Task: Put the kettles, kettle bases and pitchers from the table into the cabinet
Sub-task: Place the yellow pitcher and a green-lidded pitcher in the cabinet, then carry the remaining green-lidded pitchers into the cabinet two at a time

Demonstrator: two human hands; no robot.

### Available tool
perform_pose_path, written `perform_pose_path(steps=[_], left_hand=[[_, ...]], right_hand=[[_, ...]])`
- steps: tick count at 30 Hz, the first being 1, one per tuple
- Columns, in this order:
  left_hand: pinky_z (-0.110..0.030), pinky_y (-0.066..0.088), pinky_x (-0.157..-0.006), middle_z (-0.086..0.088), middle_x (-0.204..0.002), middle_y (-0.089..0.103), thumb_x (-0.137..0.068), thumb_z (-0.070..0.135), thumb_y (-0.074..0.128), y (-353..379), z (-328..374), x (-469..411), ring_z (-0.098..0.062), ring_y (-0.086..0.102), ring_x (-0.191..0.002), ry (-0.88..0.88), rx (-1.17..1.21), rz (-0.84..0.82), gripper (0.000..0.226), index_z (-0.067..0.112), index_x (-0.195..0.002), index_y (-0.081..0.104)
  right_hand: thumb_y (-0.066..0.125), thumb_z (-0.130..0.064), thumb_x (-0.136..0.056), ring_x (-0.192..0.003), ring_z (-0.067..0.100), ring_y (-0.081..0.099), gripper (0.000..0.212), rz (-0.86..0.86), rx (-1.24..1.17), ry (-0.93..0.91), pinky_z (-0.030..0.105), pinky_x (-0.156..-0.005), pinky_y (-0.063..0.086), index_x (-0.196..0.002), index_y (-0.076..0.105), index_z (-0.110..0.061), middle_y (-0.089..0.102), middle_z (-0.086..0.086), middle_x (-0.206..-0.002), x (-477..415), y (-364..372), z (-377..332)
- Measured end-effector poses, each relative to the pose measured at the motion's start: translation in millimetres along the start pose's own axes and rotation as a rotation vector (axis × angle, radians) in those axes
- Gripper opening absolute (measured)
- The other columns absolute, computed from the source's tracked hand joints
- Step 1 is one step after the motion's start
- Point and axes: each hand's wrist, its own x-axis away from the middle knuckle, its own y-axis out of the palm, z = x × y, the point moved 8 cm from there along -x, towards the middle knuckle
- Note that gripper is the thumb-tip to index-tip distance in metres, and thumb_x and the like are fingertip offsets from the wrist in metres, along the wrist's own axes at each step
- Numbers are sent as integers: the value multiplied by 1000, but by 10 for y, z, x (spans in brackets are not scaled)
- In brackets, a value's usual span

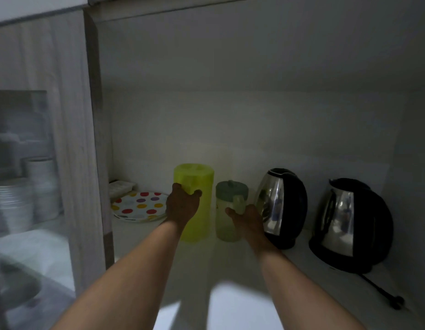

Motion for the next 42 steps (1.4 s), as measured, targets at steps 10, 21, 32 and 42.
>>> perform_pose_path(steps=[10,21,32,42], left_hand=[[-49,41,-96,-14,-133,44,-82,41,73,-298,225,372,-39,42,-125,50,-224,106,67,17,-132,36],[-47,44,-98,-18,-131,51,-94,49,53,-811,615,1298,-40,47,-123,464,-458,-96,55,16,-135,41],[-42,44,-98,-12,-129,55,-95,44,51,-2621,243,2111,-34,51,-121,546,-490,-17,42,19,-128,51],[-45,44,-99,-12,-136,54,-97,41,45,-4680,-586,2220,-33,48,-126,344,-721,188,47,17,-138,49]], right_hand=[[77,-40,-86,-113,35,63,59,79,189,-141,39,-87,52,-124,53,-1,63,21,-124,416,-304,-351],[62,-47,-91,-122,38,62,56,51,455,-202,38,-98,53,-131,59,-7,63,22,-132,1475,-593,-919],[61,-45,-94,-131,39,53,58,22,488,-353,43,-107,47,-137,54,-8,57,23,-140,3026,-77,-1682],[60,-41,-97,-138,40,46,62,-213,404,-540,45,-113,41,-145,47,-5,51,24,-146,4144,1521,-2496]])
